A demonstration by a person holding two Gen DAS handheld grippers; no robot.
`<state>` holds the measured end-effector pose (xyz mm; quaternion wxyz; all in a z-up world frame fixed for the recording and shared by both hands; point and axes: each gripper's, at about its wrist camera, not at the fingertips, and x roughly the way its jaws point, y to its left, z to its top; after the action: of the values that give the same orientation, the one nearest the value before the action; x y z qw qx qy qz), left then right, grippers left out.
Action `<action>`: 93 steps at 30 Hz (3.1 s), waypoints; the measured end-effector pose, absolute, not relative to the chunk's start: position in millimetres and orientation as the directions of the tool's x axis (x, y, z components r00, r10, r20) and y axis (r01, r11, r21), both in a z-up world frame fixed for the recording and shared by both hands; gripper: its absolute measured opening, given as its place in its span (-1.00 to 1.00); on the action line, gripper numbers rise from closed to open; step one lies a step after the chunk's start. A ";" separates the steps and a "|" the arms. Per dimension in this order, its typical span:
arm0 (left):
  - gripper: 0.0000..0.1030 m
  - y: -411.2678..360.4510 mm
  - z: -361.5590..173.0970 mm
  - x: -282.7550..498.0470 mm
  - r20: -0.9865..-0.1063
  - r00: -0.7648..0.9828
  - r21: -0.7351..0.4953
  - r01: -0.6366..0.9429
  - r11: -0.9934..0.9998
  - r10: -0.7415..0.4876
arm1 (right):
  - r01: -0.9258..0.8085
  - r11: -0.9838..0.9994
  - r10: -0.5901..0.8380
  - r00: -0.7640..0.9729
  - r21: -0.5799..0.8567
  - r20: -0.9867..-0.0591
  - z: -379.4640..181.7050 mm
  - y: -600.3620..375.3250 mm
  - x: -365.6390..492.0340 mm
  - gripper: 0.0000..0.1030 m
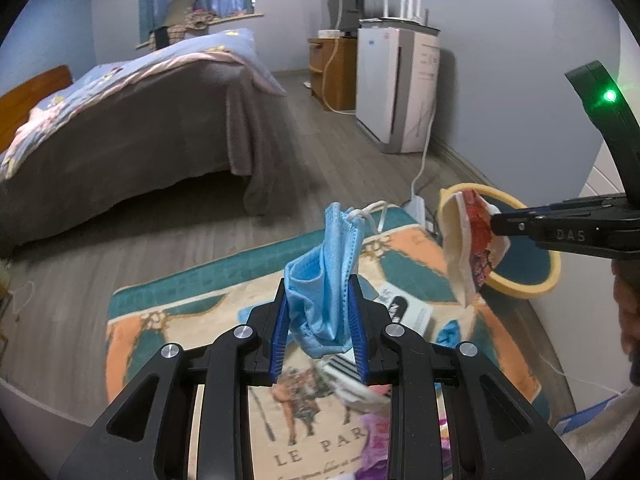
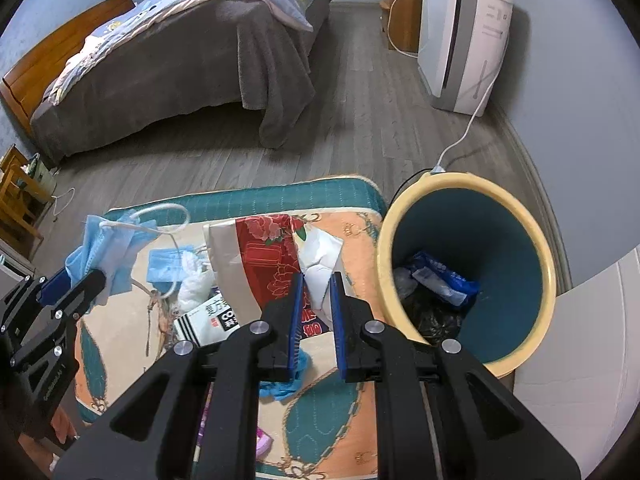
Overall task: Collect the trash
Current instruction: 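Carry the mask and wrapper over the wastebasket and open both tools, then move both tools back toward the remaining trash on the cushion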
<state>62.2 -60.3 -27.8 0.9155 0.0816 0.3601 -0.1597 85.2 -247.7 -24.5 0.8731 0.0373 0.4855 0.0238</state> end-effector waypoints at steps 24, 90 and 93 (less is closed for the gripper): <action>-0.44 -172.2 -35.7 93.3 -0.713 0.613 0.051 0.531 0.846 -0.341 | 0.254 0.958 -0.021 0.523 0.132 -0.852 -39.9 -374.3 101.4 -0.75; 0.84 -230.7 -80.1 116.1 -0.741 0.602 0.121 0.554 0.823 -0.297 | 0.366 0.927 -0.124 0.497 0.078 -0.859 -53.6 -420.3 99.7 0.89; 0.85 -209.0 -63.0 106.0 -0.728 0.621 0.112 0.525 0.844 -0.290 | 0.338 0.939 -0.130 0.511 0.060 -0.850 -45.5 -404.6 96.2 0.89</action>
<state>106.0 -209.0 -63.0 0.8862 0.1591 0.3693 -0.2299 96.2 -404.6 -45.5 0.8622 0.1093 0.4756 -0.1355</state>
